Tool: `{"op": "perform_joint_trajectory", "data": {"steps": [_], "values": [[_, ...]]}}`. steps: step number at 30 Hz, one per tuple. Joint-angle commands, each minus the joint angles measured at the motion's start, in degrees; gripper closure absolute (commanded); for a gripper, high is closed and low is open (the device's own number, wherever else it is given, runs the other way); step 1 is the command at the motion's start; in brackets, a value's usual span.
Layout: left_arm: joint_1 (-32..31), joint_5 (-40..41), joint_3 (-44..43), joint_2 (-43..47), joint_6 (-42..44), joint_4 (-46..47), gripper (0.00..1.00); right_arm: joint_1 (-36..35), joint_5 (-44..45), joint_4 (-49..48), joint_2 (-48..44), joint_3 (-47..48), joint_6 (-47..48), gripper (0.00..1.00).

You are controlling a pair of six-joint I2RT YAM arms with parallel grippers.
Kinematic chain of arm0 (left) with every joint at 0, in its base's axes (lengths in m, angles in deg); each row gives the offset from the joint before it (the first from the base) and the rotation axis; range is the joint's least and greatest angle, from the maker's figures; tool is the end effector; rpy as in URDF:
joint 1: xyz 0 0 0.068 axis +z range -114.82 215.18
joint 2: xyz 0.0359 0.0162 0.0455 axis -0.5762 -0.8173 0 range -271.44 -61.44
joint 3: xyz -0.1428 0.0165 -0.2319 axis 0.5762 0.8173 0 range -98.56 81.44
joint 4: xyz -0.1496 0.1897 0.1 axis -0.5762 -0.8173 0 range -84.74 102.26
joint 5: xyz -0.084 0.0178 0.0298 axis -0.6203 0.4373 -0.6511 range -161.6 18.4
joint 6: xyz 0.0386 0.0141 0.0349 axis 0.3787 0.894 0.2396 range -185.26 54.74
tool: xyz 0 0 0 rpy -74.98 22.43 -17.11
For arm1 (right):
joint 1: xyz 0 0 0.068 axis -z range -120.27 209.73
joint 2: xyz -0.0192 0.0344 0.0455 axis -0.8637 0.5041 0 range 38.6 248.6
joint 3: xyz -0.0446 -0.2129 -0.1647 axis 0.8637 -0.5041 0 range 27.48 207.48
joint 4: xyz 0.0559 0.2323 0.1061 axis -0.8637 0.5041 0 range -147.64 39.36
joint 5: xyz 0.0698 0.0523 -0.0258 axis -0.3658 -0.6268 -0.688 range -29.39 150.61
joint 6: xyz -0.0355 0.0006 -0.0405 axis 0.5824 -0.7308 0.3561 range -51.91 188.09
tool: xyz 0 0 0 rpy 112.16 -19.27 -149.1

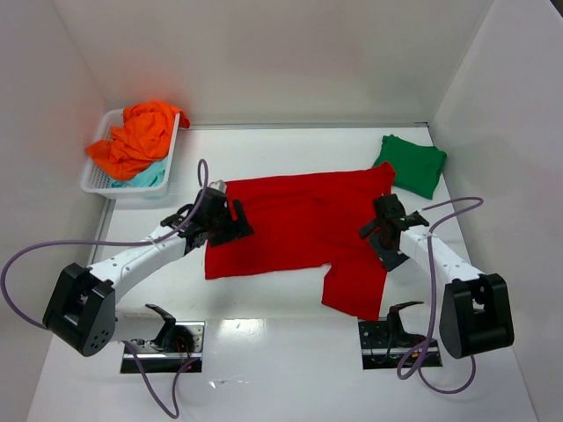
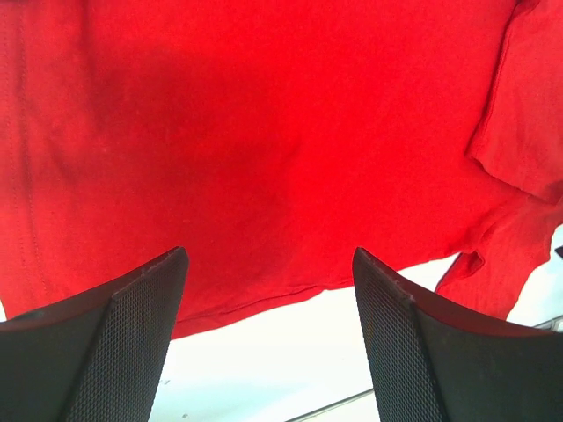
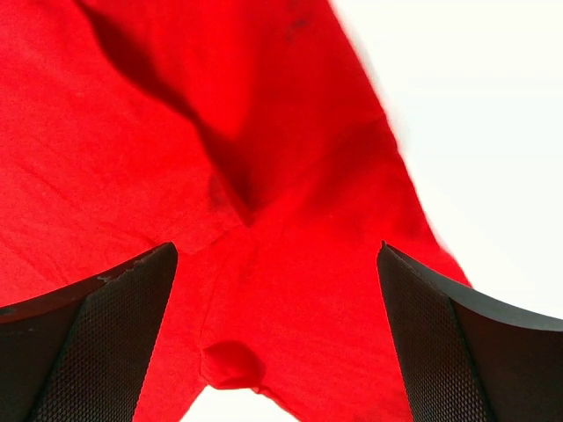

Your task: Fold and stack the t-shirts

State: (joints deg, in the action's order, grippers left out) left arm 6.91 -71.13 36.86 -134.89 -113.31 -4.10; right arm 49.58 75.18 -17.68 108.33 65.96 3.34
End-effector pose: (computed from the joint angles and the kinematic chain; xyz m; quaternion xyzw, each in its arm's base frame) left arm 0.2340 -0.1254 0.2230 -0.1603 0.9106 -0.2324 0.3018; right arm 0.2025 0.0272 0.1828 0.4672 0.8601 -0.0008 0.2045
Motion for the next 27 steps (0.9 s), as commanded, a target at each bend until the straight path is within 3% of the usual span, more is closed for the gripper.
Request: {"op": "perform_joint_trajectory", "data": {"steps": [1,7,14,18,25,27], "values": [[0.23,1.64,-0.69,1.91,0.06,1.07,0.17,-0.31,2.23,4.24,-1.87,0.02,-6.86,0.00],[0.23,1.11,-1.21,0.76,0.68,1.07,0.17,-0.31,0.46,6.18,-8.47,-2.97,-16.63,0.00],[0.85,-0.29,-1.21,-1.08,1.73,2.12,0.15,-0.31,-0.68,5.48,-8.56,-3.50,-14.00,0.00],[2.60,-0.29,-1.74,-2.22,1.73,2.12,0.15,-0.31,-2.86,3.46,-8.04,-5.43,-13.30,0.10],[5.06,-0.29,-3.84,-5.99,3.49,3.26,0.15,-0.83,-1.83,3.72,-9.52,-4.82,-12.68,0.11],[5.59,-0.29,-7.00,-8.19,5.59,3.26,0.17,-0.83,-1.04,3.72,-11.72,-2.54,-11.28,0.17]]}}
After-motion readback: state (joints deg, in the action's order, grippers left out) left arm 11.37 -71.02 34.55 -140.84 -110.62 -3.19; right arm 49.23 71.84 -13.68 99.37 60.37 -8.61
